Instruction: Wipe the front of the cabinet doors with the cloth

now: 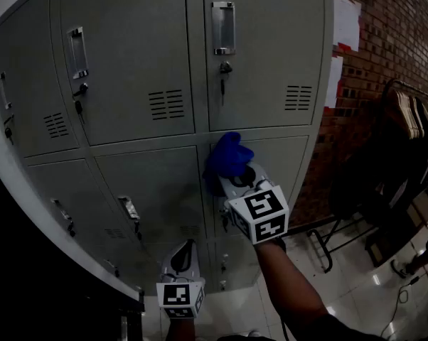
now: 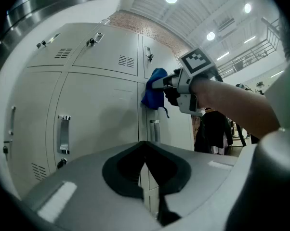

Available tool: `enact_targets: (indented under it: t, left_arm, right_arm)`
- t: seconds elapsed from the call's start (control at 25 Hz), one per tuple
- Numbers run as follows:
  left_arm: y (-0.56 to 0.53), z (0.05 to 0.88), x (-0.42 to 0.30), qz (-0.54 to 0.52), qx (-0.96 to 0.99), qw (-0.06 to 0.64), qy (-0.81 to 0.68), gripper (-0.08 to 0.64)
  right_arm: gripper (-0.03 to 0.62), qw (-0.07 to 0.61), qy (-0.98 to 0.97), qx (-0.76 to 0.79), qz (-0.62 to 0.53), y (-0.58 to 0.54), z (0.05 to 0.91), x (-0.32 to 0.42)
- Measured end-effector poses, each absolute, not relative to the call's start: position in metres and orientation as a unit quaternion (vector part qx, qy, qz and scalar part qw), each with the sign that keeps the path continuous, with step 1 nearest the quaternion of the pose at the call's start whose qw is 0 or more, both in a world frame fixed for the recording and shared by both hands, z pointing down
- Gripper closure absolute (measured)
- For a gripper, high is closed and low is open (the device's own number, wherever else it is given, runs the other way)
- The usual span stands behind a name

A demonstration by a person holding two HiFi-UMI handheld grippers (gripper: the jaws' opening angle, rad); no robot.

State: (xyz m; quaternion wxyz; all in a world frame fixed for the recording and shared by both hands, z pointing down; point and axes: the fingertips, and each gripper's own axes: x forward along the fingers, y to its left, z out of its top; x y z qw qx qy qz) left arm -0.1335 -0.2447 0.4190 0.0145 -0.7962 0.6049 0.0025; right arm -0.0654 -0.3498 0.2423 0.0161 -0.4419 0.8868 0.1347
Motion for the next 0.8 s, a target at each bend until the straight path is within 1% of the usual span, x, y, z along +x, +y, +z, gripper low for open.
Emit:
enact_targets:
  t: [0.44,0.8]
  left_arm:
    - [-0.240,0.420,-0.140,-0.004,-0.788,0.014,0.616,0.545]
    - [-0.243,0.421,-0.124,-0.005,-0.794,0.017,0.607,0.545]
  right_arm:
    - [0.517,-0.003,0.881,-0.455,0.134,-0.365,0.246,-0.065]
    - [0.518,-0.010,0.861,-0.492,0.133,-0.379,0.243,0.006]
